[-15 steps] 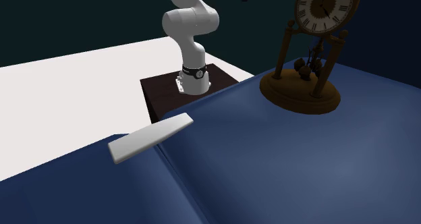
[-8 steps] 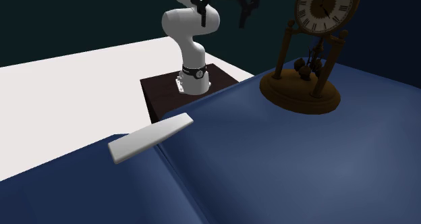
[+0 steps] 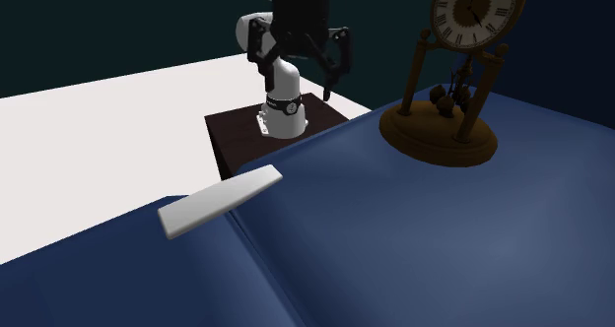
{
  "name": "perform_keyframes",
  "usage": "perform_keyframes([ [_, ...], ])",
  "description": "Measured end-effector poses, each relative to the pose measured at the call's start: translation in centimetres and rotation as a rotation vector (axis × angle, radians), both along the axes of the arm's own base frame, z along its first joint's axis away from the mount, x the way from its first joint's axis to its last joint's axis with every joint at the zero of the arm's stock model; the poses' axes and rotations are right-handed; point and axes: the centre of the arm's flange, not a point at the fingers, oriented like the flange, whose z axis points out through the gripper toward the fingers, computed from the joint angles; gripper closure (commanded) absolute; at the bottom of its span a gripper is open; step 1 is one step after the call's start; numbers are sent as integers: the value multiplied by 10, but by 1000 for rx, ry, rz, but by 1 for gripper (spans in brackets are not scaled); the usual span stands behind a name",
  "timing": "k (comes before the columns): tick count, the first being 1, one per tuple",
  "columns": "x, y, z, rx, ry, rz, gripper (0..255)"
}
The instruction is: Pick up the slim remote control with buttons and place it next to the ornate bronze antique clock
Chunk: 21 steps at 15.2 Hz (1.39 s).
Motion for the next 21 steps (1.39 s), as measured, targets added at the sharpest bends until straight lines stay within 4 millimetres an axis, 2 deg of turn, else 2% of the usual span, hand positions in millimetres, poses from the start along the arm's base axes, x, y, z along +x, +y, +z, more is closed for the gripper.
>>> perform_keyframes([
  [6, 15, -63, -50, 19, 2, -283, 0],
  [13, 4, -135, -112, 41, 4, -614, 0],
  [15, 0, -145, -121, 43, 4, -654, 0],
  [21, -2, -150, -154, 44, 4, -667, 0],
])
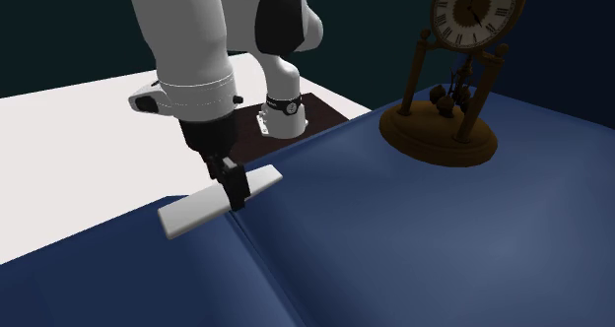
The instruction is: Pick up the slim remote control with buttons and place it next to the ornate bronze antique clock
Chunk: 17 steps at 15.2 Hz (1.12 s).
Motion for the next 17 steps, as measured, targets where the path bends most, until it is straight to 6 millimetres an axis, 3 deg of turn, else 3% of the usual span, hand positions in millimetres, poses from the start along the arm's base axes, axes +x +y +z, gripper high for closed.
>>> perform_keyframes([
  [7, 0, 1, -7, 0, 0, 0, 0],
  [8, 0, 1, -7, 0, 0, 0, 255],
  [17, 0, 1, -7, 0, 0, 0, 255],
])
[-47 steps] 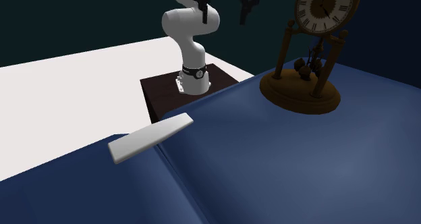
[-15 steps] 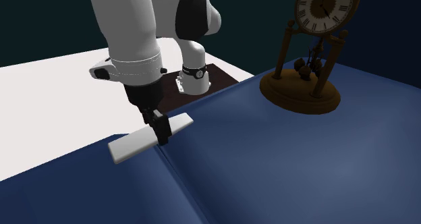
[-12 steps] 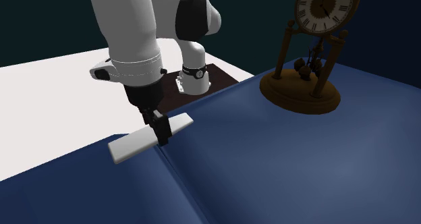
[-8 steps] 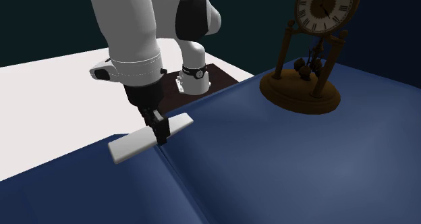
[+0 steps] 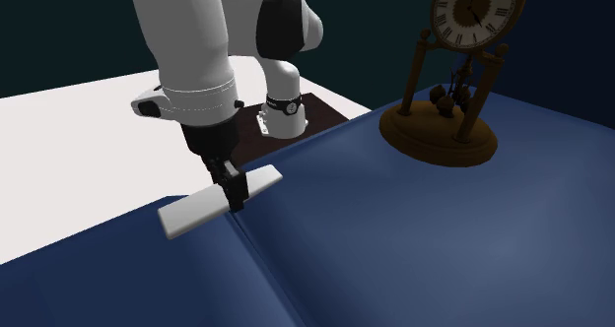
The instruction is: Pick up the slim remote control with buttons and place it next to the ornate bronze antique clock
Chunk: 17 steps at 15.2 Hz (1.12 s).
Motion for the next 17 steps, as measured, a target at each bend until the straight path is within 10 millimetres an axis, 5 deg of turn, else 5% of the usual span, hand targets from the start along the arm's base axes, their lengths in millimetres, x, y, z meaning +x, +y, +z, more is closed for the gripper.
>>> perform_keyframes([
  [17, 0, -1, 78, 0, 0, 0, 255],
])
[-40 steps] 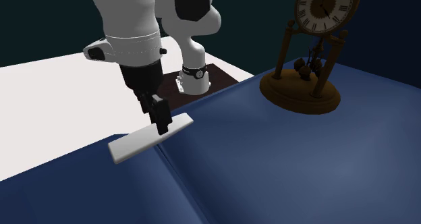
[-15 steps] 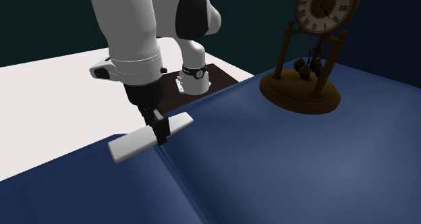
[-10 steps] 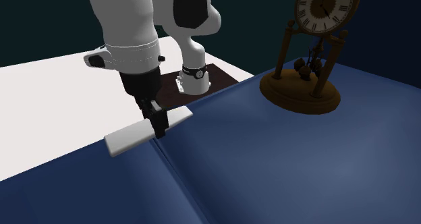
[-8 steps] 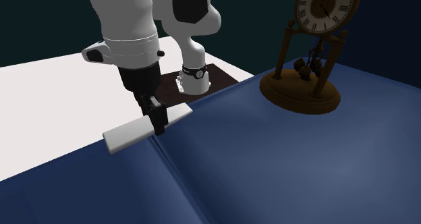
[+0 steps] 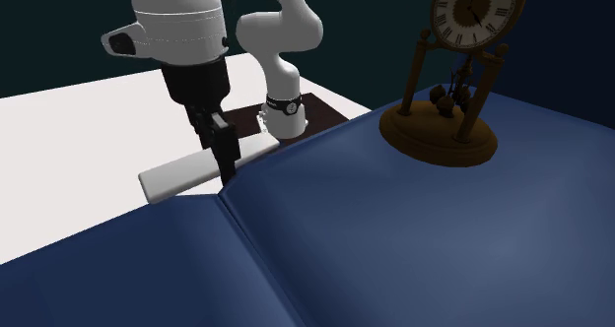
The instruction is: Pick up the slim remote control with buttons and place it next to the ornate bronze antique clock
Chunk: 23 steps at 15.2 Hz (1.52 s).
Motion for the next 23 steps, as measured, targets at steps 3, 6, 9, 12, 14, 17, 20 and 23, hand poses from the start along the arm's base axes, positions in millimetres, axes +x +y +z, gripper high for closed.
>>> perform_keyframes([
  [3, 0, 0, 15, 0, 0, 0, 255],
  [6, 0, 0, 33, 0, 0, 0, 255],
  [9, 0, 0, 48, 0, 0, 0, 255],
  [12, 0, 0, 64, 0, 0, 0, 255],
  [14, 0, 1, 76, 0, 0, 0, 255],
  [17, 0, 0, 91, 0, 0, 0, 255],
  [20, 1, 1, 106, 0, 0, 0, 255],
  [23, 0, 1, 123, 0, 0, 0, 255],
])
